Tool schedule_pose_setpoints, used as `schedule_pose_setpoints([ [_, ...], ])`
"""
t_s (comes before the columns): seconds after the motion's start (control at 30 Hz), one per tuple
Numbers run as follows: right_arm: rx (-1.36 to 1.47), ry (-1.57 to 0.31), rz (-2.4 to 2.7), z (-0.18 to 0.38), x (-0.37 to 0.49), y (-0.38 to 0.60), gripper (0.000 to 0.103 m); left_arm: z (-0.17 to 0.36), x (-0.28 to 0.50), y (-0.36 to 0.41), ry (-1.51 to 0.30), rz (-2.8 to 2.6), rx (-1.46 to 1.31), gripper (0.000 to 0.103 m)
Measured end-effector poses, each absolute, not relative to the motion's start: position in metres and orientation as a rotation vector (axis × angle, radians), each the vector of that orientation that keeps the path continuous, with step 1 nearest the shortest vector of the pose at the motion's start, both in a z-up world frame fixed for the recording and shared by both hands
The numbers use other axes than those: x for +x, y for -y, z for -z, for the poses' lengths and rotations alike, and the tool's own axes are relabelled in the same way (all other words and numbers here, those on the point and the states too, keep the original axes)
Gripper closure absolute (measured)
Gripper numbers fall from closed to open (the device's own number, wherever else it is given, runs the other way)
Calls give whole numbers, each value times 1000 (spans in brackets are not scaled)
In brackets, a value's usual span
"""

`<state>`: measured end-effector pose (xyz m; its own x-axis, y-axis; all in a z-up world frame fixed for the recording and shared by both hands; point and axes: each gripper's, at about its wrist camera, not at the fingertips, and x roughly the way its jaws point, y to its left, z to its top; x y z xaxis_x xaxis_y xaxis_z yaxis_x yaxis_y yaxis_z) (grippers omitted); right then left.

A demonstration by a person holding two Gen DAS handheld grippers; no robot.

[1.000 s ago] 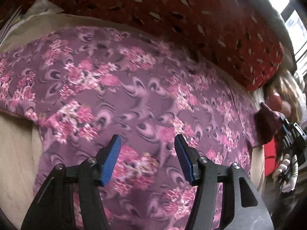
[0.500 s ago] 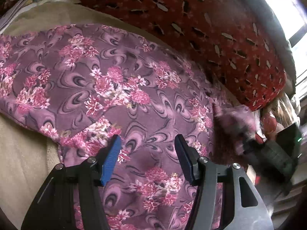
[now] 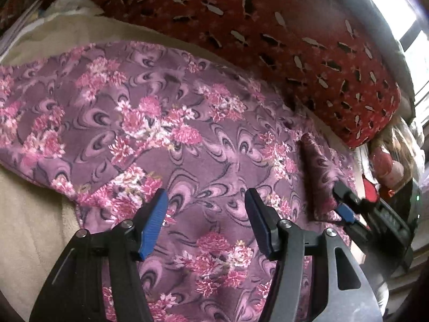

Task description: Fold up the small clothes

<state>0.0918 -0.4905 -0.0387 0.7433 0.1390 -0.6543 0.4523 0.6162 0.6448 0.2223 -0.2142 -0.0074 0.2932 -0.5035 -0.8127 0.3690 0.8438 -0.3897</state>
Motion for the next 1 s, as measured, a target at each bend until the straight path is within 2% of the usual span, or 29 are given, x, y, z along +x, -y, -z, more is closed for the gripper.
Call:
schedule_pose_setpoints([
  [0.03,913,-725,194,39,98,488,68,4,222,213,-1114,572,-137,45],
  [0.07,928,-702,157,37,107,485,78,2,223,210,-1098,559,-141,45],
  [0.1,947,-673,97,34,114,479,79,-1,224,206,-1081,545,-152,45],
  [0.17,967,-632,-20,26,134,460,76,-3,228,200,-1077,535,-176,45],
  [0.2,962,-634,-79,21,146,449,67,-1,232,197,-1086,533,-187,45],
  [0.23,955,-652,-145,20,156,439,65,1,234,196,-1096,530,-195,45],
  [0.4,917,-799,-189,30,174,417,65,11,240,195,-1143,529,-226,45],
  [0.6,929,-734,-21,37,113,450,63,14,233,212,-1175,622,-219,44],
  [0.73,980,-680,105,42,56,487,62,16,233,220,-1193,631,-244,33],
  [0.93,1035,-580,271,37,-6,541,61,10,227,206,-1254,678,-434,33],
  [1.0,1058,-539,321,35,-20,557,59,5,222,202,-1241,667,-427,26],
])
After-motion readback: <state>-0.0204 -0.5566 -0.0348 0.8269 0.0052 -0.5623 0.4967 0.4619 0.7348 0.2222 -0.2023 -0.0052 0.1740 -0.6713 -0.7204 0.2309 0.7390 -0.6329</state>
